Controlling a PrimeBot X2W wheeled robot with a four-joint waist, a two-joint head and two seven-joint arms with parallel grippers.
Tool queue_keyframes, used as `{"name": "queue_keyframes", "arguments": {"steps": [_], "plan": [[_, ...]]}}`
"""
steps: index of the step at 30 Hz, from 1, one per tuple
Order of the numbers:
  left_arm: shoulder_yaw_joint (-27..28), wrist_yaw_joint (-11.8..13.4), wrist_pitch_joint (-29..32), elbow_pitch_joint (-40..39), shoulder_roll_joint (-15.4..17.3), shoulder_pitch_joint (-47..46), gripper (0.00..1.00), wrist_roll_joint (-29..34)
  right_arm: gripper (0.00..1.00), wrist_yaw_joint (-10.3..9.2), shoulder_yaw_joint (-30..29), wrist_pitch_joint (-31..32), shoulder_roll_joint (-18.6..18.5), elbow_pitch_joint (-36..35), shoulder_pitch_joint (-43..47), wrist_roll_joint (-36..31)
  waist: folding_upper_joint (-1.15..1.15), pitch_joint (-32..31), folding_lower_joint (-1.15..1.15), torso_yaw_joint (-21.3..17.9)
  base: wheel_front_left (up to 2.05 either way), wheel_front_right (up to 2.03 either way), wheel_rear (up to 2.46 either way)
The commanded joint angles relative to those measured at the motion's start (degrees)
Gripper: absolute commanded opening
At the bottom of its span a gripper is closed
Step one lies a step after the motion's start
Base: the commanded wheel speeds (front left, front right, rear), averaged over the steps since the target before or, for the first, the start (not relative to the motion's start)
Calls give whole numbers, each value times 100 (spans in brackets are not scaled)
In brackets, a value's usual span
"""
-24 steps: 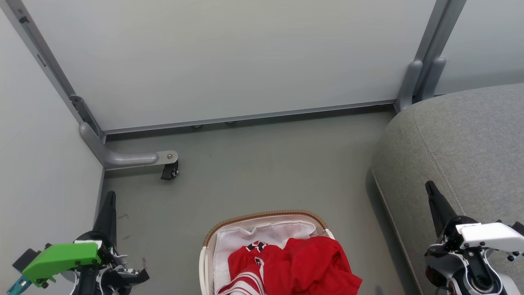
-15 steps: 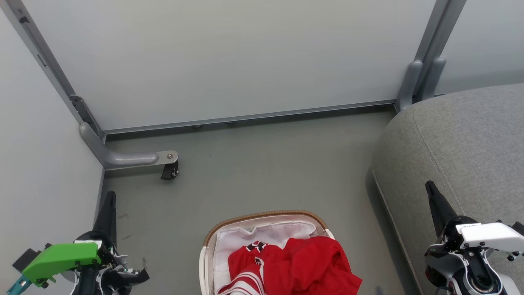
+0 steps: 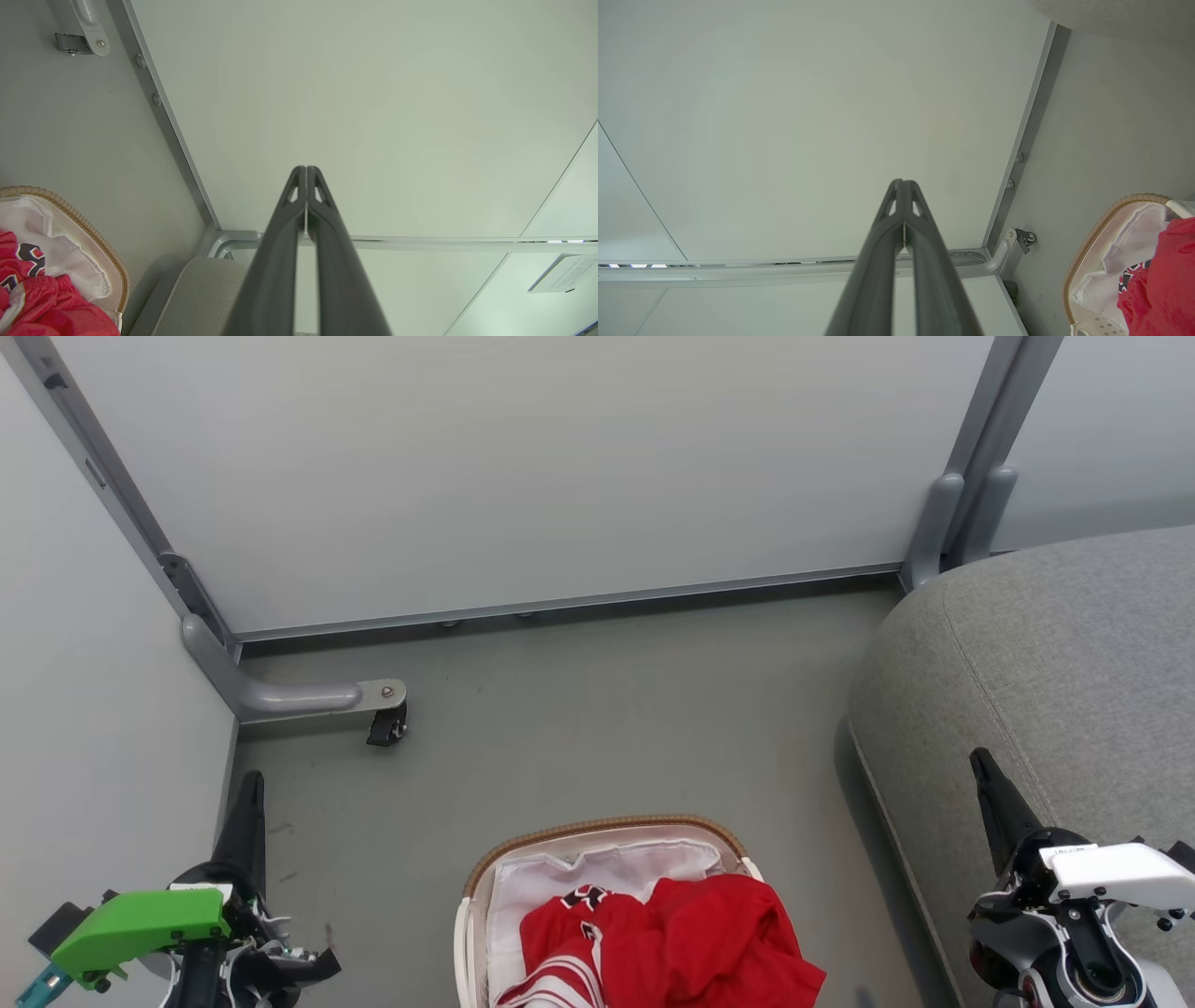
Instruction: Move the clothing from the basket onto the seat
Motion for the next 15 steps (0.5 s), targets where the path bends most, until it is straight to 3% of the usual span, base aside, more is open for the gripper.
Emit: {"name": "queue_keyframes", "arguments": {"steps": [1, 15], "plan": [[9, -29, 13, -7, 34, -64, 0, -15, 0, 0, -7, 12, -32, -19, 66, 18, 0, 0, 0, 0, 0, 0, 0], [9, -30, 13, -7, 34, -64, 0, -15, 0, 0, -7, 12, -32, -19, 66, 18, 0, 0, 0, 0, 0, 0, 0]]}}
